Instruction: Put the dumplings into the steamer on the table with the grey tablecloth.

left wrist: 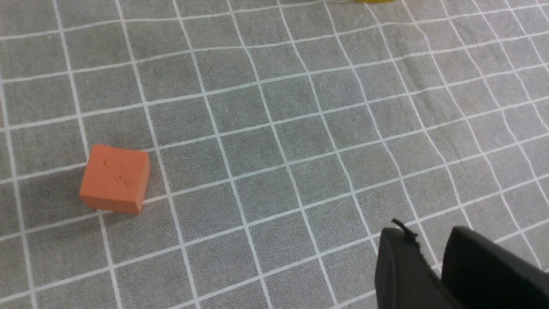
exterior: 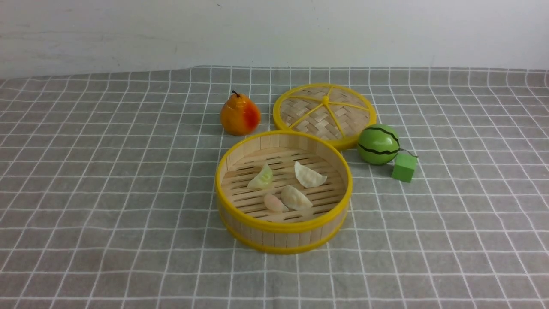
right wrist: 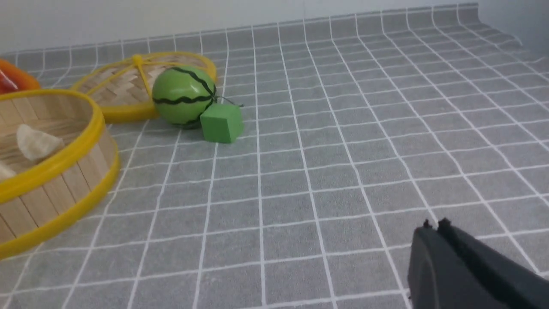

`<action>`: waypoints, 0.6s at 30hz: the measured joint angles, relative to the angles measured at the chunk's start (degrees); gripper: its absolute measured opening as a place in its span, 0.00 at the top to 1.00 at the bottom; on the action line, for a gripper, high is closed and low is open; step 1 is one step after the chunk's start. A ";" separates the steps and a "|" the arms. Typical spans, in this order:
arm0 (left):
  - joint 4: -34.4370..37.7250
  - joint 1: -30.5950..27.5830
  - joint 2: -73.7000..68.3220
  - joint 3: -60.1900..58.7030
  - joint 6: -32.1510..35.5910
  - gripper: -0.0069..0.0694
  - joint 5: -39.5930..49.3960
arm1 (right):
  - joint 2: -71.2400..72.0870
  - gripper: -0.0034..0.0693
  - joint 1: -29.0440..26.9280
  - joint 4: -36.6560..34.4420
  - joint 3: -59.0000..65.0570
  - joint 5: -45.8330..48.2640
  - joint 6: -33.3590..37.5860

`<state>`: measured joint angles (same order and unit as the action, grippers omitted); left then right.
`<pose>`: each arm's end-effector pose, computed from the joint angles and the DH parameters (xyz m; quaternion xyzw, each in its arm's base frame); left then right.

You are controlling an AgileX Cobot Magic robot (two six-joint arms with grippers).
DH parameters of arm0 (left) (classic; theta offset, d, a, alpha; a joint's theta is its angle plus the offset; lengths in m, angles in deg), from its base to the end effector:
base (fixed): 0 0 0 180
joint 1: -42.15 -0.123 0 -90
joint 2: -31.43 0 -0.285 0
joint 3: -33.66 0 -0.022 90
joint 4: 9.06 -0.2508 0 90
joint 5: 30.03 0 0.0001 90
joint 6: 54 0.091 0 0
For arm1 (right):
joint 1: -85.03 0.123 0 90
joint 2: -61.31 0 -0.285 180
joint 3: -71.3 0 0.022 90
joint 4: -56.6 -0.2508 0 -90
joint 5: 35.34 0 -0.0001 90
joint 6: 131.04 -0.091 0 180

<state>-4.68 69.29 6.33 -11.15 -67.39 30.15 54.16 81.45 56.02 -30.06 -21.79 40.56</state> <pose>0.0323 -0.0233 0.2922 0.1052 0.8999 -0.1817 0.3823 0.0554 -0.0032 0.1840 0.0825 0.7578 0.0313 0.6464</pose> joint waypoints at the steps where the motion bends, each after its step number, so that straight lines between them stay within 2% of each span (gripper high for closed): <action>1: 0.00 0.00 0.00 0.00 0.00 0.71 0.00 | 0.00 0.98 0.00 0.00 0.11 0.80 -0.01; 8: 0.00 0.00 0.00 0.00 0.00 0.70 0.00 | 0.00 0.98 0.00 0.58 -0.12 7.18 0.05; 18: 0.00 0.00 0.00 0.00 0.00 0.69 0.00 | 0.00 0.98 0.00 0.58 -0.37 8.16 0.00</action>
<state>-4.68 69.29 6.33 -11.15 -67.39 30.15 54.16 81.45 56.60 -30.43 -13.64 40.56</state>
